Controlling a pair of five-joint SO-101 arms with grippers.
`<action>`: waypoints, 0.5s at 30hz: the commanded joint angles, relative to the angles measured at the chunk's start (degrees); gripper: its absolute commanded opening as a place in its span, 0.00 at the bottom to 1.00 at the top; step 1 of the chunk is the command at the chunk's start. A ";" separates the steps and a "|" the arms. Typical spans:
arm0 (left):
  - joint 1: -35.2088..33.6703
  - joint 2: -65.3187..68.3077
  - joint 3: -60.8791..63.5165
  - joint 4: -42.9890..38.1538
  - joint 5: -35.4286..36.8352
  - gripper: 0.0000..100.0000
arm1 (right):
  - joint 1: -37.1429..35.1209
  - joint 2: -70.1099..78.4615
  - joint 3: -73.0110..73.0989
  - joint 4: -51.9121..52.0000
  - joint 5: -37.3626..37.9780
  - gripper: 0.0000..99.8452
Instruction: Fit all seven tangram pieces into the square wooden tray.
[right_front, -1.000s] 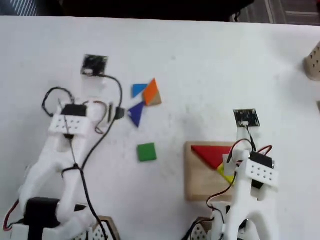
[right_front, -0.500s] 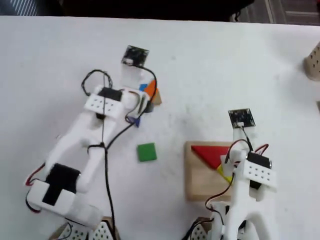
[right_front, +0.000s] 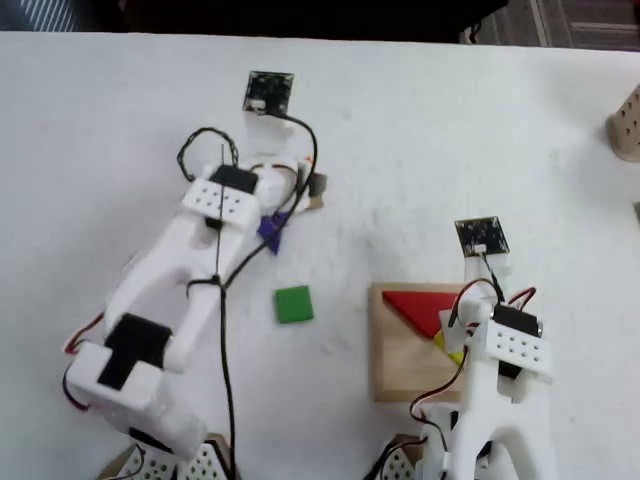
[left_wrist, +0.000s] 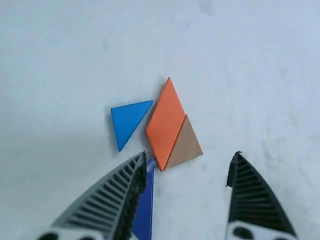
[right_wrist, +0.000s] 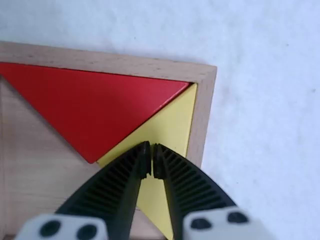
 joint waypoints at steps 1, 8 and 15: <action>1.45 6.90 -9.76 -2.20 4.75 0.27 | -0.92 -0.92 0.09 -0.66 0.70 0.02; 1.98 15.34 -18.81 0.53 8.88 0.27 | -0.92 -0.92 0.09 -0.40 0.70 0.02; 1.45 15.25 -20.57 4.84 8.53 0.22 | -0.92 -1.01 0.09 -0.31 0.70 0.02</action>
